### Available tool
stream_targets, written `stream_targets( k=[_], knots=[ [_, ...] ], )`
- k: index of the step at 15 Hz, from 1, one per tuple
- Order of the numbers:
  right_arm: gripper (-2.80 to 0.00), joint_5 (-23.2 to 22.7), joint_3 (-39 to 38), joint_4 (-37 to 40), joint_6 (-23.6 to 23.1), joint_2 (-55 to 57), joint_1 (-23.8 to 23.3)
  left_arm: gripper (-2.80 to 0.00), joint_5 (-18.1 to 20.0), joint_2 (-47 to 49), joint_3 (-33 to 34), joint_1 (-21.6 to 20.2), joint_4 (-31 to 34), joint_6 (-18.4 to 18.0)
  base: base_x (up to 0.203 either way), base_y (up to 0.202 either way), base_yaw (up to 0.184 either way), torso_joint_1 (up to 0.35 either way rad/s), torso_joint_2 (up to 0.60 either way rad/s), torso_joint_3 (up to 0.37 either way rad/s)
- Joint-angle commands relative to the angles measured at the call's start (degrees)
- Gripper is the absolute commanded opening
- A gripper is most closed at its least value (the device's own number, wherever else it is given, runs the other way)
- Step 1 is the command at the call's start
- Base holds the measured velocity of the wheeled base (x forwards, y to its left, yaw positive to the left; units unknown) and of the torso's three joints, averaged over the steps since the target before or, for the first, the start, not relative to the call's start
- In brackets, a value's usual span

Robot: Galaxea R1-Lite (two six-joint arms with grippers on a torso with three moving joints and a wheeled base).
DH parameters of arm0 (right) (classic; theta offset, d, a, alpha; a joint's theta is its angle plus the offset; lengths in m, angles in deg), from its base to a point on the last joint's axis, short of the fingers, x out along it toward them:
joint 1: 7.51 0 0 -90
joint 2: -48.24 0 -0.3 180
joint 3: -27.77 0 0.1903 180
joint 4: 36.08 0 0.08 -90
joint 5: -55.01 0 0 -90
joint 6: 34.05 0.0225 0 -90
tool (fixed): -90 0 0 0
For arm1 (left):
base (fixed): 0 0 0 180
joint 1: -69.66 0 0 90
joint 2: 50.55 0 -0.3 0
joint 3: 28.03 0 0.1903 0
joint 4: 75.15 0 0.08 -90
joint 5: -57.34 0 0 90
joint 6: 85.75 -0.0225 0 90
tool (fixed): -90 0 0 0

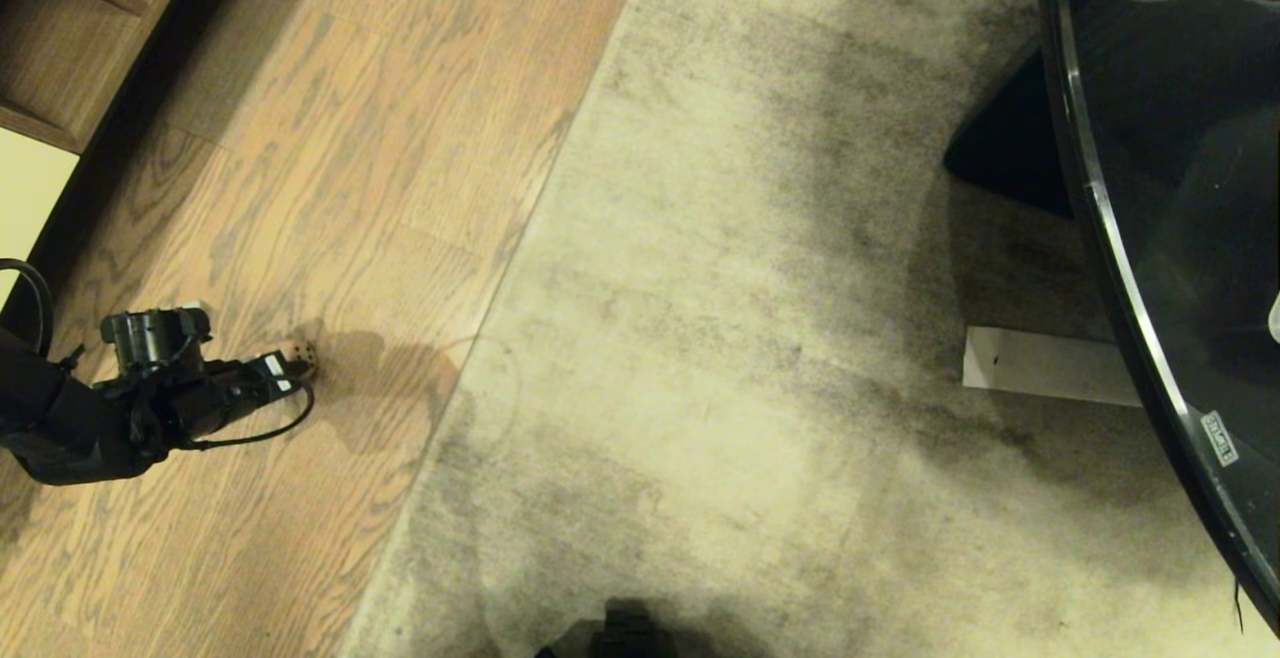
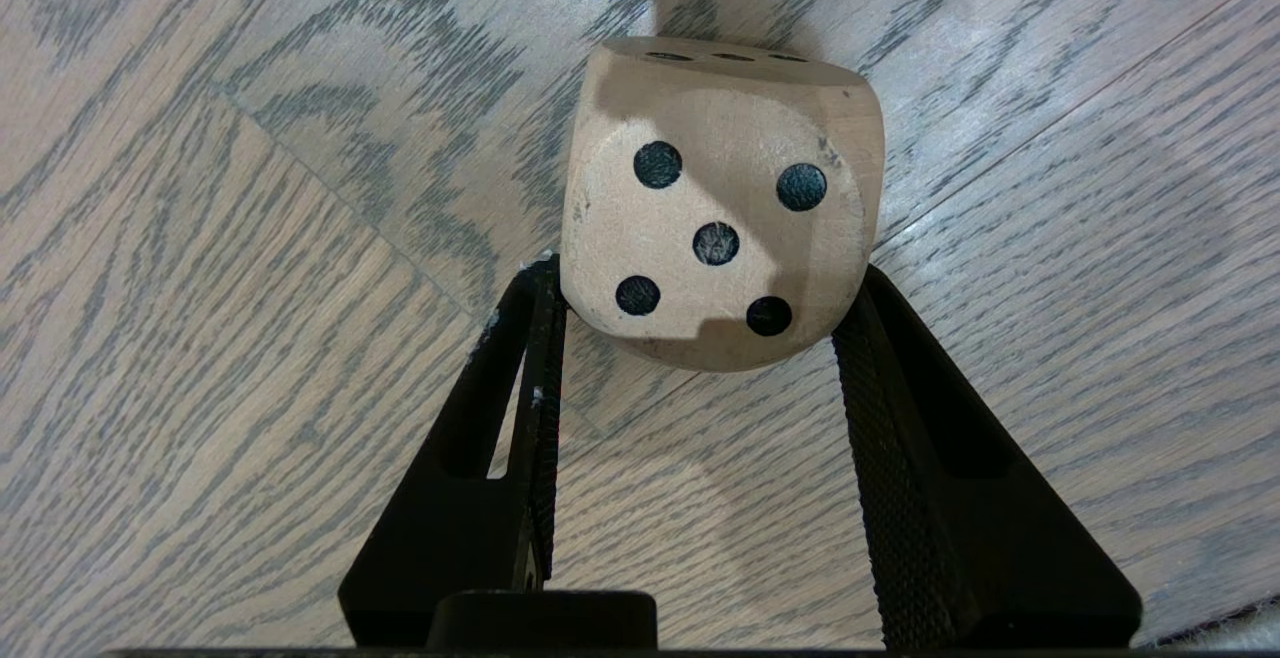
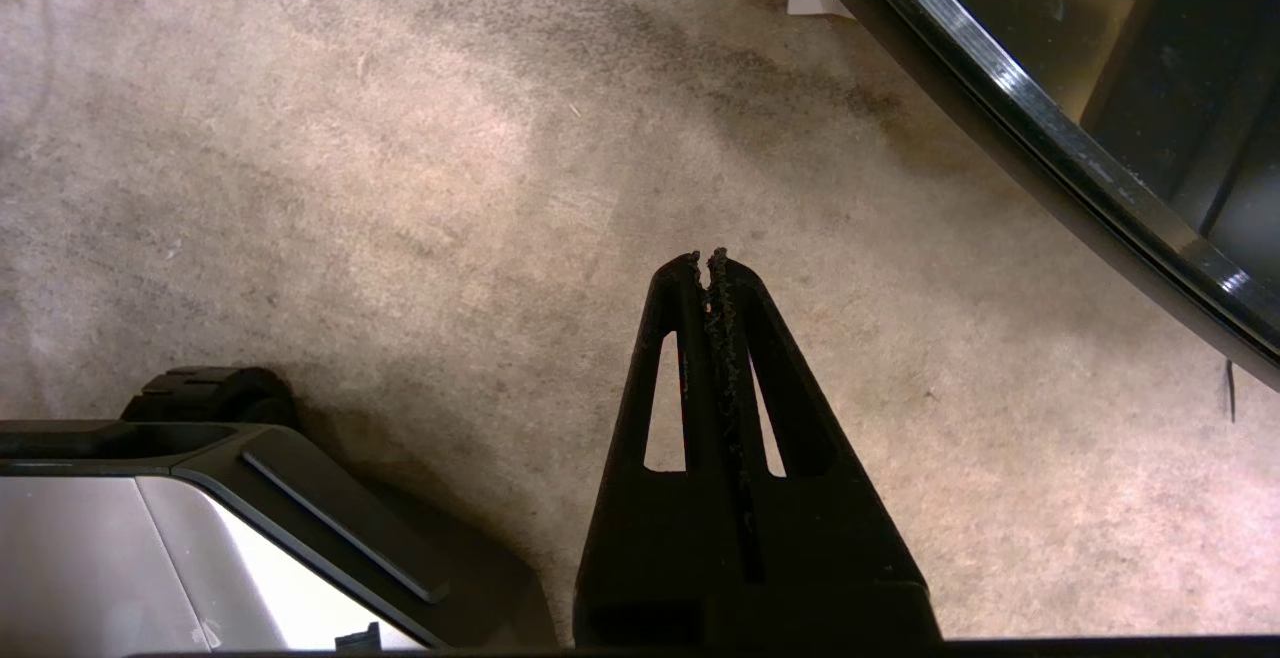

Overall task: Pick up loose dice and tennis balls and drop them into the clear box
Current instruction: Pick up toys out of the box, then put the toys in the box

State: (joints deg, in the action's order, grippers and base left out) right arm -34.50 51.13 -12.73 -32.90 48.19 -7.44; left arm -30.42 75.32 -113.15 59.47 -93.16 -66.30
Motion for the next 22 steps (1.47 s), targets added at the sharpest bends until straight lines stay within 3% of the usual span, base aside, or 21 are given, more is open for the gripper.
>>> stream_targets(
  k=[1, 7, 14, 22],
  knots=[
    [-2.80, 0.0, 0.0, -0.1, 0.0, 0.0, 0.0, -2.80, 0.1, 1.0, 0.4, 0.0, -0.1, 0.2, 0.000, 0.000, 0.000, 0.000, 0.00, 0.000],
    [-2.80, -0.1, 0.0, -0.1, 0.0, 0.0, 0.0, -2.80, 0.1, -3.3, 0.7, 0.1, -0.1, 0.1, 0.000, 0.000, 0.000, 0.000, 0.00, 0.000],
    [-2.80, 0.0, -0.1, -0.1, 0.0, 0.0, 0.0, -2.80, -0.7, -20.7, 5.5, 2.2, 1.7, -0.6, 0.000, 0.000, 0.000, 0.000, 0.00, 0.000],
    [-2.80, -0.1, -0.1, -0.1, 0.0, 0.0, 0.0, -2.80, -1.0, -44.8, 16.9, 4.6, 8.4, -4.0, 0.000, 0.000, 0.000, 0.000, 0.00, 0.000]
  ],
)
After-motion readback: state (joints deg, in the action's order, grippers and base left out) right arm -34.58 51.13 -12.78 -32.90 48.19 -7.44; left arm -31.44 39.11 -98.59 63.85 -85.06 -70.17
